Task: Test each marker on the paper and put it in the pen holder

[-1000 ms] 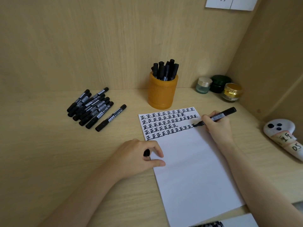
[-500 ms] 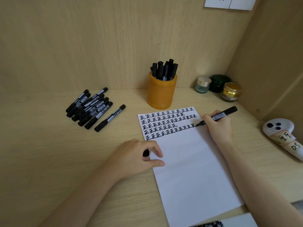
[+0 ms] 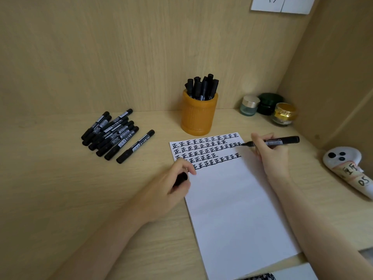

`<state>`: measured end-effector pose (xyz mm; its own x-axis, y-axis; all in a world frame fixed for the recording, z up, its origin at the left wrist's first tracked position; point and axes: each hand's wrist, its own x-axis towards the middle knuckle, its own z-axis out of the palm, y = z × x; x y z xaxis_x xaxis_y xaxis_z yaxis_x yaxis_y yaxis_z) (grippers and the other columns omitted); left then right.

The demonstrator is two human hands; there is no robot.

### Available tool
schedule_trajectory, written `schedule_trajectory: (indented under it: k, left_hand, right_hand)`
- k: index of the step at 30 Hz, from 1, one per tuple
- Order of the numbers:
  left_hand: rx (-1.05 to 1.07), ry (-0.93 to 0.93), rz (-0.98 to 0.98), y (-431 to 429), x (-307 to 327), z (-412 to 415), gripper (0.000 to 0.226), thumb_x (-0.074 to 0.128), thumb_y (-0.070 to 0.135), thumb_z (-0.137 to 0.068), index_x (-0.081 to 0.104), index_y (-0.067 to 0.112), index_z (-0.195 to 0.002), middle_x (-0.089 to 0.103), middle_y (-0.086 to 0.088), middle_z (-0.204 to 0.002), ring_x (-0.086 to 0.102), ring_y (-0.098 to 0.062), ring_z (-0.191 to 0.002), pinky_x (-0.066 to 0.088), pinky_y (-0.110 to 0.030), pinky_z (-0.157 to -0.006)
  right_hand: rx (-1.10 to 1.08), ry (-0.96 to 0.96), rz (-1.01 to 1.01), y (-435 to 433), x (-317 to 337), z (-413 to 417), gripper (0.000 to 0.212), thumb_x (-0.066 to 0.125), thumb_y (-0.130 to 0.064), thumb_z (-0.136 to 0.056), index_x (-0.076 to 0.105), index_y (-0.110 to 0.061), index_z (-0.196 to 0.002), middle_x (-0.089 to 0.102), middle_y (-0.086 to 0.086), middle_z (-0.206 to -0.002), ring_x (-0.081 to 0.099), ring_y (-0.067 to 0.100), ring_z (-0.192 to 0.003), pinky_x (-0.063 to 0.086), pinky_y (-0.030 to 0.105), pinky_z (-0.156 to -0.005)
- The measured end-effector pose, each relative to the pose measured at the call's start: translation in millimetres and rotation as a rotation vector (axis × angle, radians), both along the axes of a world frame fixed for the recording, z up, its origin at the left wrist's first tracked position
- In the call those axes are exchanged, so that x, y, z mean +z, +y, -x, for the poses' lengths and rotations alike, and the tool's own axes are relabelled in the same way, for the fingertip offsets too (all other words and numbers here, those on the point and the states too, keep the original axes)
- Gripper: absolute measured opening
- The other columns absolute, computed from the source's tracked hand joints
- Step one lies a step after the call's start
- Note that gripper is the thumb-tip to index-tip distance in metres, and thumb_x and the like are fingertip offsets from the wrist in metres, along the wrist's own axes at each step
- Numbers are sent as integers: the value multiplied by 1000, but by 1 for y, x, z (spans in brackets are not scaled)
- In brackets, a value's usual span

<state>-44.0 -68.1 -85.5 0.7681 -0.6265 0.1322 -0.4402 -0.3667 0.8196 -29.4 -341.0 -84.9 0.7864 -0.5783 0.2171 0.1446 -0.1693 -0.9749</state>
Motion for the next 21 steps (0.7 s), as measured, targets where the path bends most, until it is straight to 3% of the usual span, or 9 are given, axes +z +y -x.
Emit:
schedule_trajectory:
  k: [3,6,9,13,17,21]
  left_hand:
    - [13,67,81,-2,-1,-2,23,34,18,-97,43,30,-114,52,12,-81,52,-10,-78,44,-28,-77]
    - [20,143,146,-6,0,-2,31,47,5,-95,45,28,-115,64,9,-89,61,-5,-84,46,-18,-77]
    - [63,247,278,-9,4,-2,34,64,-1,-84,50,18,-108,73,0,-93,68,-10,-88,50,-17,-81]
    - [95,277,346,-9,7,-3,32,69,-1,-80,50,12,-101,75,0,-94,70,-15,-90,51,-19,-85]
    - [103,302,371,-10,7,-2,35,68,-3,-80,46,13,-101,75,-1,-93,70,-18,-86,52,-21,-81]
    - [98,321,385,-12,9,-2,35,68,-5,-79,45,13,-100,75,-2,-92,70,-19,-85,54,-22,-80]
  right_hand:
    - [108,-28,-179,6,9,5,26,67,-28,-89,56,-18,-67,50,-8,-52,44,7,-49,36,17,-50]
    - [311,8,-308,15,18,8,25,60,-31,-91,60,-11,-77,53,-1,-53,49,14,-51,42,24,-57]
    - [477,36,-304,36,28,15,24,65,-29,-83,53,-14,-69,54,1,-53,51,18,-50,41,27,-59]
    - [501,22,-265,62,30,24,34,67,-27,-81,41,-14,-63,41,3,-47,36,16,-40,31,20,-41]
    - [459,2,-230,70,25,28,37,62,-13,-91,38,-12,-63,37,1,-45,33,14,-39,26,22,-41]
    - [422,50,-165,78,24,31,34,63,-15,-91,41,-13,-65,43,0,-46,38,14,-42,30,20,-42]
